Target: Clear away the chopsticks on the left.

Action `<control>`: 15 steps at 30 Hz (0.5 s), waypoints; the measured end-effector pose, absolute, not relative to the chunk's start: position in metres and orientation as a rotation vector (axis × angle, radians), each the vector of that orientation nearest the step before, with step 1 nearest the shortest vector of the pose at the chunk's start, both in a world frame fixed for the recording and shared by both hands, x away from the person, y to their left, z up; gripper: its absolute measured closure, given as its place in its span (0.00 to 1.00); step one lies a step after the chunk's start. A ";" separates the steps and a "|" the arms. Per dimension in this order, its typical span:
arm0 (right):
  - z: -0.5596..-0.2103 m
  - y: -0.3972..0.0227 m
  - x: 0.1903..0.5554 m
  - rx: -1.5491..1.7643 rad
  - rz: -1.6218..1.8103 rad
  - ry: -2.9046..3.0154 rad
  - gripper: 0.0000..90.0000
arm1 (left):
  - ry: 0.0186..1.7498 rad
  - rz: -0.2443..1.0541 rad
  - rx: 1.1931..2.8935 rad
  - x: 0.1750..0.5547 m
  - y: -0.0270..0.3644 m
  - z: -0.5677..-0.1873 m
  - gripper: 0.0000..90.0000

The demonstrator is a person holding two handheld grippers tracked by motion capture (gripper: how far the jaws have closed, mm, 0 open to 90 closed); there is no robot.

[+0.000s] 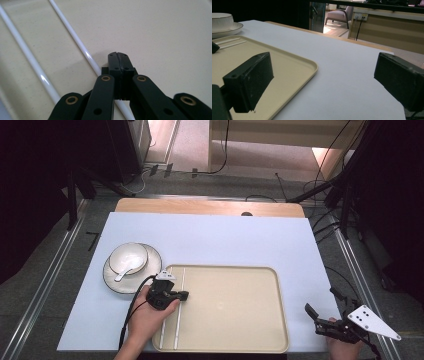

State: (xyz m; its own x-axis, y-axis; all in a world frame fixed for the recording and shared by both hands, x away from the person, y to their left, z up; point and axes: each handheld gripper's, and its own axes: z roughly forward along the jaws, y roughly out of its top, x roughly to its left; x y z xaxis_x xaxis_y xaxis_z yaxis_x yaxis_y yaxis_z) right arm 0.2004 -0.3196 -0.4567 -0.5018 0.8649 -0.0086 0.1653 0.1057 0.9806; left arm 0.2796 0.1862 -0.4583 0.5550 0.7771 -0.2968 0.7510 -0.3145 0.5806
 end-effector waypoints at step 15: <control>-0.457 -0.320 0.200 1.009 1.440 1.763 0.03 | 1.198 0.068 2.050 0.270 0.203 -0.452 1.00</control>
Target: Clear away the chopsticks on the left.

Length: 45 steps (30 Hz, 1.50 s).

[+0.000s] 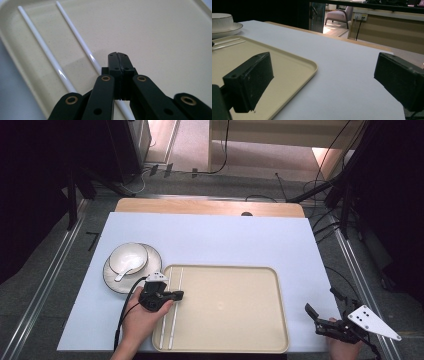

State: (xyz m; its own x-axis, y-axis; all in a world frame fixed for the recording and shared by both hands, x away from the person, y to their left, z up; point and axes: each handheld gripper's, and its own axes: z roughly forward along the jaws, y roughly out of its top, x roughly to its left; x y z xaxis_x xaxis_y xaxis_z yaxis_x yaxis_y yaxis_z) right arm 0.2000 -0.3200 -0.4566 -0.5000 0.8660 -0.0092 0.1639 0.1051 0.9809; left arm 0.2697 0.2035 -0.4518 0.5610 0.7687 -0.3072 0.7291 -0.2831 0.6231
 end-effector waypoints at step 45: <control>-0.457 -0.320 0.201 1.008 1.436 1.767 0.03 | 1.284 0.345 1.906 0.228 0.315 -0.415 0.07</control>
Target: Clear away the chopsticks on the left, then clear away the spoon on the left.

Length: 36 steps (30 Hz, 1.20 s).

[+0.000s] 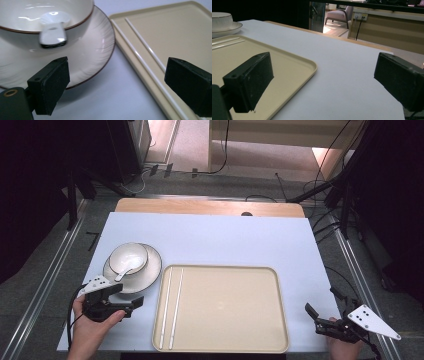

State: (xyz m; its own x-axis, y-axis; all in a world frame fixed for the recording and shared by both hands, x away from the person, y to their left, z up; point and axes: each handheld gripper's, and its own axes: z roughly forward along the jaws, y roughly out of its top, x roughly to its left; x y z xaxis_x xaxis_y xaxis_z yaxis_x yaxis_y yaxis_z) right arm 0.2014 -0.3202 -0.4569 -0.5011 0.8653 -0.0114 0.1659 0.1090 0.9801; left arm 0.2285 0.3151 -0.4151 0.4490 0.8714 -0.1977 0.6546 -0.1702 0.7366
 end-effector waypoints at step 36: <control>-0.457 -0.318 0.202 1.000 1.429 1.781 0.03 | 1.463 0.463 1.693 0.246 0.341 -0.389 0.44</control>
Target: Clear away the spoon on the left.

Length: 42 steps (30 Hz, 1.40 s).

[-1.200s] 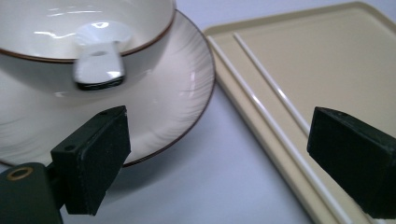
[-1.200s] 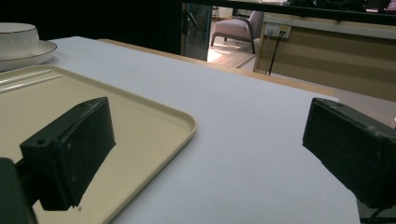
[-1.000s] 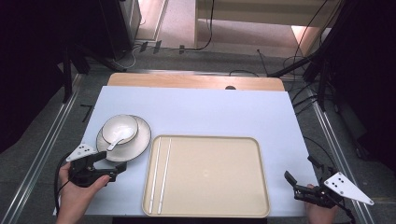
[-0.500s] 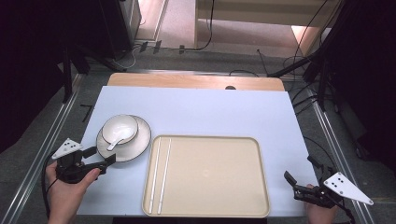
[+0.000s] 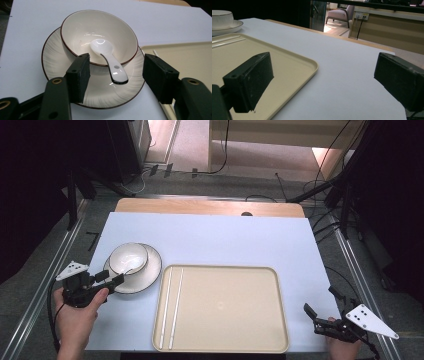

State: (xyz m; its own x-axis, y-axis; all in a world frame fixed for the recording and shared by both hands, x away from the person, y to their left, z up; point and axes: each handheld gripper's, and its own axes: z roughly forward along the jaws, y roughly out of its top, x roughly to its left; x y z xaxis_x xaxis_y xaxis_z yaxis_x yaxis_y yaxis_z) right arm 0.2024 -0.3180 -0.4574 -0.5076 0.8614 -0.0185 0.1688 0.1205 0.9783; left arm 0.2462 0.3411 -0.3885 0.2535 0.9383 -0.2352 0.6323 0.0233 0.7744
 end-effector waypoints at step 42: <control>-0.458 -0.318 0.202 0.998 1.426 1.782 0.03 | 1.474 0.342 1.653 0.253 0.344 -0.403 0.96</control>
